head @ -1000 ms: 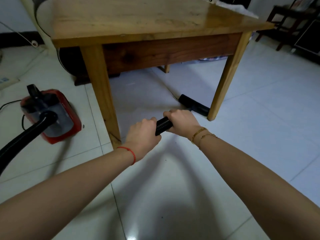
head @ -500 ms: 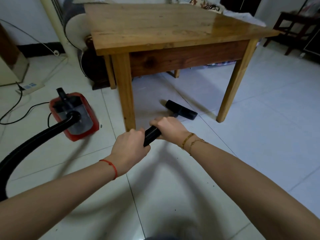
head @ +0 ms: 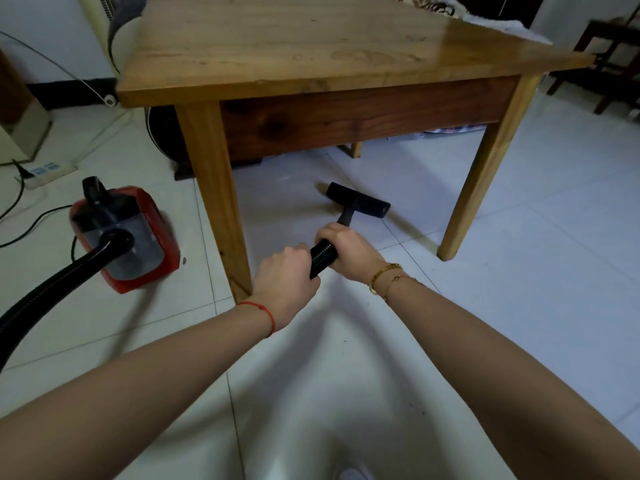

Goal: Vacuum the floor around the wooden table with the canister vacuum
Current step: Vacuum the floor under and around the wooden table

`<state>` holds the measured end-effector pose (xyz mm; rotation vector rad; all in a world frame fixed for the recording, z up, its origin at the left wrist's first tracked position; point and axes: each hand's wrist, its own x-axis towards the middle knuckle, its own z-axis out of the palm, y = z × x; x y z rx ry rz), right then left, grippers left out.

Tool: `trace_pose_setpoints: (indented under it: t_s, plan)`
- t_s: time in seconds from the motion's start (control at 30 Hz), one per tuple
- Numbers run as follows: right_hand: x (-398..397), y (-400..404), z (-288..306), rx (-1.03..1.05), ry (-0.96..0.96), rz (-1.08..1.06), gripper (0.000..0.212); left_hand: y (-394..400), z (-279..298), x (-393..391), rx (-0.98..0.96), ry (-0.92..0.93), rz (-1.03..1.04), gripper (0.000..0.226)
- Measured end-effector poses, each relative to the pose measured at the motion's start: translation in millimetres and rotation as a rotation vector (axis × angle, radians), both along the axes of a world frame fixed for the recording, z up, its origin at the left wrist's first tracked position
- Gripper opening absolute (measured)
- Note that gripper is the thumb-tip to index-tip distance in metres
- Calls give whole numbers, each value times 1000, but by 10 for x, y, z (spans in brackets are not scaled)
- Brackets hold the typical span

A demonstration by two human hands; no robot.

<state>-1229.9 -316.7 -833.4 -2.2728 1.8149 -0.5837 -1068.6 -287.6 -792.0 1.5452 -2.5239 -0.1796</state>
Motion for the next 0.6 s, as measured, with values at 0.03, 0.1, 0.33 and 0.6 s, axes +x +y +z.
trace_pose_setpoints:
  t_s: [0.03,0.1,0.33,0.6]
  plan:
    - [-81,-101,-33,2,-8,-11,21,-87,-26,-92,5,3,2,14]
    - [-237,-312,-111,2,-23,-33,23,-275,-76,-265,17,11,10,14]
    - [-709,-1027,-348,28,-4,-86,19,-932,-227,-795,56,35,44,16]
    - [-984,-1513,-470,93,7,-142,11,-1419,-468,-1127,-20,-30,49,20]
